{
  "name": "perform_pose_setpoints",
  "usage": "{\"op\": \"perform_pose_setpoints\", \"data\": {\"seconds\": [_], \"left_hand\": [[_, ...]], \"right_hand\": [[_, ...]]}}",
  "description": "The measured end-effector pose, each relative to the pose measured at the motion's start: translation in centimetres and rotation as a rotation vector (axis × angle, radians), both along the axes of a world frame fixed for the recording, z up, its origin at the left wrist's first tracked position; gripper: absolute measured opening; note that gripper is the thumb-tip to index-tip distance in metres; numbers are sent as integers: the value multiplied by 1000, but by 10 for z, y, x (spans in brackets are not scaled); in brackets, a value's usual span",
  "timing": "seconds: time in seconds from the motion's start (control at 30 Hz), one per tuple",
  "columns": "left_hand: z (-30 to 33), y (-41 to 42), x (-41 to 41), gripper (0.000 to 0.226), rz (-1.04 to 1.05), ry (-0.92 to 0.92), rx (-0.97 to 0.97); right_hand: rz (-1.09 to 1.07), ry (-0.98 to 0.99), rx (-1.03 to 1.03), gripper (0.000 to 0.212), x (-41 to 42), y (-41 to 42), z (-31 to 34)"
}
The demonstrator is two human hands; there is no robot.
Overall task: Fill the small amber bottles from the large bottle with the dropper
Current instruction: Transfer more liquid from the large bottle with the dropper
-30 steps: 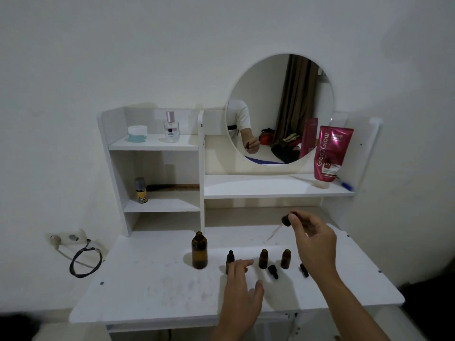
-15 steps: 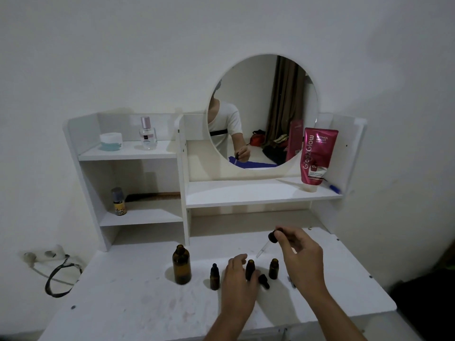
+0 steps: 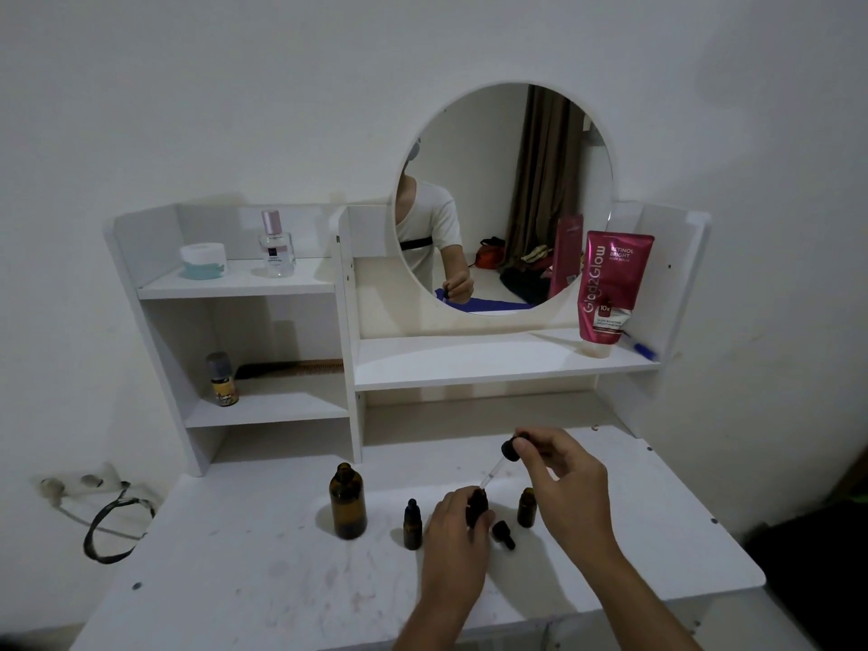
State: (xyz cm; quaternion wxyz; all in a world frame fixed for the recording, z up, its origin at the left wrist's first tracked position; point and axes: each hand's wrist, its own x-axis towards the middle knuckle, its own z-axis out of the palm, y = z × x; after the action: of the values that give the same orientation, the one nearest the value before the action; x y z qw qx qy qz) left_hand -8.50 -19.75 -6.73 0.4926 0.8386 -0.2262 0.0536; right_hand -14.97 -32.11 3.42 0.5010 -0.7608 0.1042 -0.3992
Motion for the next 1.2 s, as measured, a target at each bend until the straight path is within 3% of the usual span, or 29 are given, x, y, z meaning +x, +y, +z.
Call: {"op": "perform_pose_setpoints", "data": {"seconds": [0.6, 0.77, 1.2], "left_hand": [[-16, -2, 10, 24, -54, 30, -57], [-13, -2, 9, 33, -61, 1, -101], [-7, 1, 4, 29, -51, 17, -79]], "right_hand": [[132, 164, -255, 12, 18, 11, -13], [100, 160, -290, 22, 25, 12, -11], [120, 250, -157, 13, 23, 14, -8]]}}
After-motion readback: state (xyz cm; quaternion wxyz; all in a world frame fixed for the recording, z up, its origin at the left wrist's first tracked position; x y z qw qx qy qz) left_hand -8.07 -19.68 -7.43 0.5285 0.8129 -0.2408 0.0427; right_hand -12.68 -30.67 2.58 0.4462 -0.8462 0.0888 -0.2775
